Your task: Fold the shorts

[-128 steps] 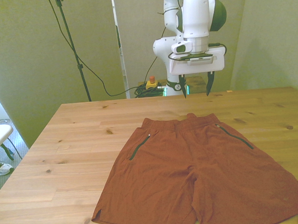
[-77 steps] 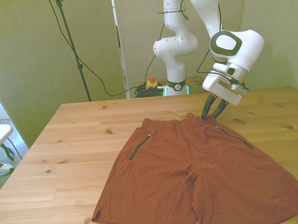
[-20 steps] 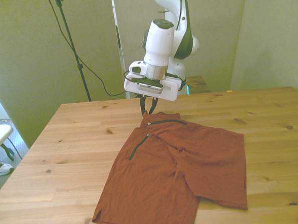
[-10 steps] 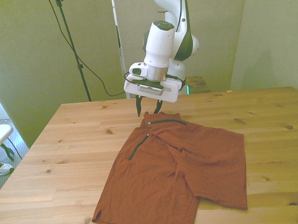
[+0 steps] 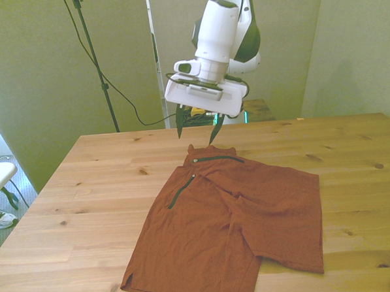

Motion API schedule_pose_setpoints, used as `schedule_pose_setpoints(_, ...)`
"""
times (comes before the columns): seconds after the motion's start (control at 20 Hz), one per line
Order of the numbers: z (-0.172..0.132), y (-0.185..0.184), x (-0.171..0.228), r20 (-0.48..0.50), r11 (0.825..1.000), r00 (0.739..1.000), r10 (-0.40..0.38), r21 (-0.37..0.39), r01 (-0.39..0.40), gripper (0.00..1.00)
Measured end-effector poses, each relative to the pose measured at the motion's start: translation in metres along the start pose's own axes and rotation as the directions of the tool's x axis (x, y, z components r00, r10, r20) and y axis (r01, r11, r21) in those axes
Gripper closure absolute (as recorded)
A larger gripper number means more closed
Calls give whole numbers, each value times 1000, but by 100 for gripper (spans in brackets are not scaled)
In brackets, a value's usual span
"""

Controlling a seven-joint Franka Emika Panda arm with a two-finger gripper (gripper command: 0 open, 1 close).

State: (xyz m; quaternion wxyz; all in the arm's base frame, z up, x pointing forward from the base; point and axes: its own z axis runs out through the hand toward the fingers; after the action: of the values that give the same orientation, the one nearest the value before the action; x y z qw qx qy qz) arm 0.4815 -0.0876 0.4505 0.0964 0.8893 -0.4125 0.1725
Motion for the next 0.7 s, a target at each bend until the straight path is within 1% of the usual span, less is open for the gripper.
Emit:
schedule_pose_setpoints(0.1,-12,-40,-24,-41,996,995,-89,12,90,0)
schedule_pose_setpoints(0.2,-13,-77,-50,-100,981,977,-188,24,191,0)
schedule_pose_setpoints(0.3,-7,-108,-77,-171,962,948,-267,17,274,0)
schedule_pose_setpoints(0.45,8,-140,-124,-225,933,908,-353,-8,361,0)
schedule_pose_setpoints(0.5,11,-148,-140,-240,922,894,-378,-14,387,0)
schedule_pose_setpoints(0.6,18,-158,-170,-293,901,858,-423,-30,434,0)
schedule_pose_setpoints(0.7,21,-161,-185,-356,881,816,-455,-49,470,0)
